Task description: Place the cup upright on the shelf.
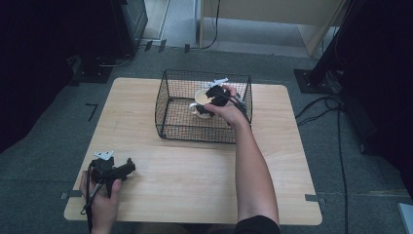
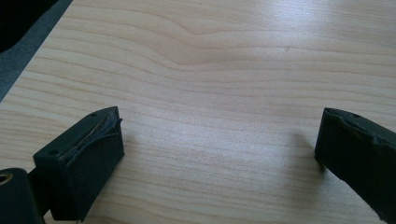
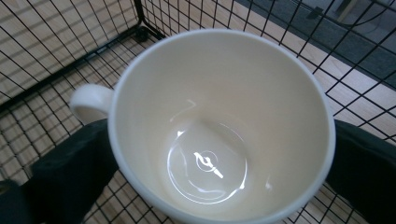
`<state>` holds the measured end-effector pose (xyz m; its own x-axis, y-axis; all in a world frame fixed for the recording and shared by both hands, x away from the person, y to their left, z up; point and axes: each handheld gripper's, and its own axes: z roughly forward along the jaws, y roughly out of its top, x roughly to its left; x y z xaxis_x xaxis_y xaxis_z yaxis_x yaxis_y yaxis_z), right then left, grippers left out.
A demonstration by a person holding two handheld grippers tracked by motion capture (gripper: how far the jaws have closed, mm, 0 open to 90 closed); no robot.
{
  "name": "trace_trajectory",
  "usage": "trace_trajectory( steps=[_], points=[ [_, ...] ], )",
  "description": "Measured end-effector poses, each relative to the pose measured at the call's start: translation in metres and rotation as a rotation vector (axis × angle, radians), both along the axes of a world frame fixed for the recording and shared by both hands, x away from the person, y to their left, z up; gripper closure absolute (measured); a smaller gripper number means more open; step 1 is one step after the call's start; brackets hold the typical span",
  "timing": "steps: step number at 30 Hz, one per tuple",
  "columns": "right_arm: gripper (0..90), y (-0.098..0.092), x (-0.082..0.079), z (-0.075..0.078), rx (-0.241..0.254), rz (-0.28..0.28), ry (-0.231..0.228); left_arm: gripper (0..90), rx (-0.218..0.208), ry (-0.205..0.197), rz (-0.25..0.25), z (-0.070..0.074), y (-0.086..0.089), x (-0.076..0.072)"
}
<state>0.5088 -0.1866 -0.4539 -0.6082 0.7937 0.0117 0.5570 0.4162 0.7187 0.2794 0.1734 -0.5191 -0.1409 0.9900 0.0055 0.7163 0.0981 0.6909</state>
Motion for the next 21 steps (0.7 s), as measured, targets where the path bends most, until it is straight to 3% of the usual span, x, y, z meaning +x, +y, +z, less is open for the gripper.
trace_trajectory(
  steps=[11,12,15,17,21],
  points=[
    [0.0,-0.009,-0.011,0.033,0.043,0.002,-0.073,1.2,-0.001,0.001,0.001,0.0,0.0,0.0],
    [0.0,-0.008,-0.017,0.042,0.054,0.006,-0.077,1.2,-0.001,0.0,0.001,0.0,0.0,0.0],
    [0.0,-0.006,-0.023,0.049,0.048,0.02,-0.091,1.2,-0.001,0.001,0.001,0.0,0.0,0.0],
    [0.0,-0.005,-0.035,0.06,0.048,0.05,-0.112,1.2,-0.002,-0.001,0.002,0.0,0.0,0.0],
    [0.0,-0.005,-0.044,0.067,0.046,0.068,-0.121,1.2,-0.002,-0.001,0.002,0.0,0.0,0.0]
  ],
)
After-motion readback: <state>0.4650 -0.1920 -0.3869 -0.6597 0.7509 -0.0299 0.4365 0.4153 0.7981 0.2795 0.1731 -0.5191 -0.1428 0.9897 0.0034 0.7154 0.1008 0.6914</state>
